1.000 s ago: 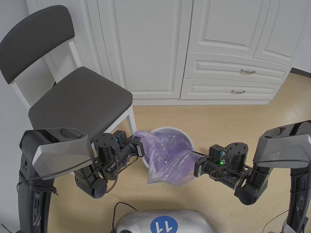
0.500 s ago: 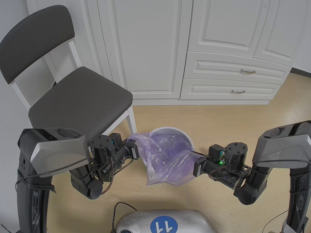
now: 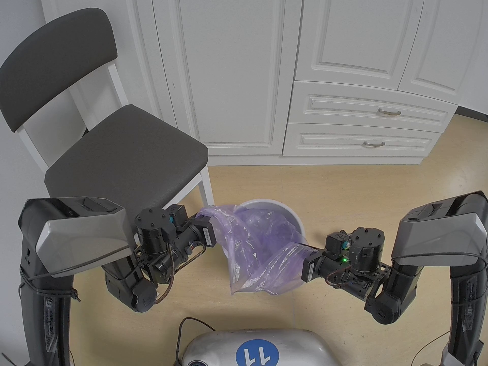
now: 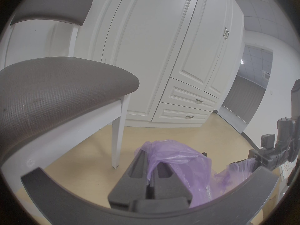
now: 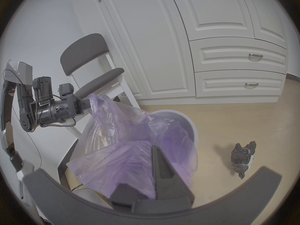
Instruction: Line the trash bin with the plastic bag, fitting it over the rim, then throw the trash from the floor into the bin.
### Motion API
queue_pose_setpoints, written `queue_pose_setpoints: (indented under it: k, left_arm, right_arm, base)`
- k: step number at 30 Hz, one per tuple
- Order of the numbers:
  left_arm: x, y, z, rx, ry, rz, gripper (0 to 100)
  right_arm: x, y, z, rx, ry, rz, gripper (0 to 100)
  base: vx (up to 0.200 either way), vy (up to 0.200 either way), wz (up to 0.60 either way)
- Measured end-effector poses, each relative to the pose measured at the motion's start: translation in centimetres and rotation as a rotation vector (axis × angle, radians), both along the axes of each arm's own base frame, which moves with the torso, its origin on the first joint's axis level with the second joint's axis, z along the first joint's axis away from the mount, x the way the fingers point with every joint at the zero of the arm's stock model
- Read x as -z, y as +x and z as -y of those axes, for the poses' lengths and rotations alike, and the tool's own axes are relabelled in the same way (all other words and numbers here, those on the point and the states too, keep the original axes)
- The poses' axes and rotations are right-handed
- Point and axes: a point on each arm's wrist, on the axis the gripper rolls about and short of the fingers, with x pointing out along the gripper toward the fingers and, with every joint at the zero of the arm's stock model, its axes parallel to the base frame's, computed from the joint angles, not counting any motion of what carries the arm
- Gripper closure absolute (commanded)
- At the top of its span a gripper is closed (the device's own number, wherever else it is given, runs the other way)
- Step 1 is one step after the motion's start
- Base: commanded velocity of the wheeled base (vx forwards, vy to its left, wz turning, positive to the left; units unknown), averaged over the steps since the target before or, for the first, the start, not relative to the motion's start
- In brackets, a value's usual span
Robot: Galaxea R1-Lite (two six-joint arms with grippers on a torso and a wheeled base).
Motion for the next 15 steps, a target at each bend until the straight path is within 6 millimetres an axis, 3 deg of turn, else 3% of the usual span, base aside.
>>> queue_pose_setpoints:
  k: [15]
  left_arm:
    - [-0.4,-0.08,-0.72,-0.016,-0.006,-0.003,100]
  right_arm:
    - [0.14,0.3,-0.16,0.012,0.019,-0.006,100]
  base:
    - [0.0,0.0,0.0]
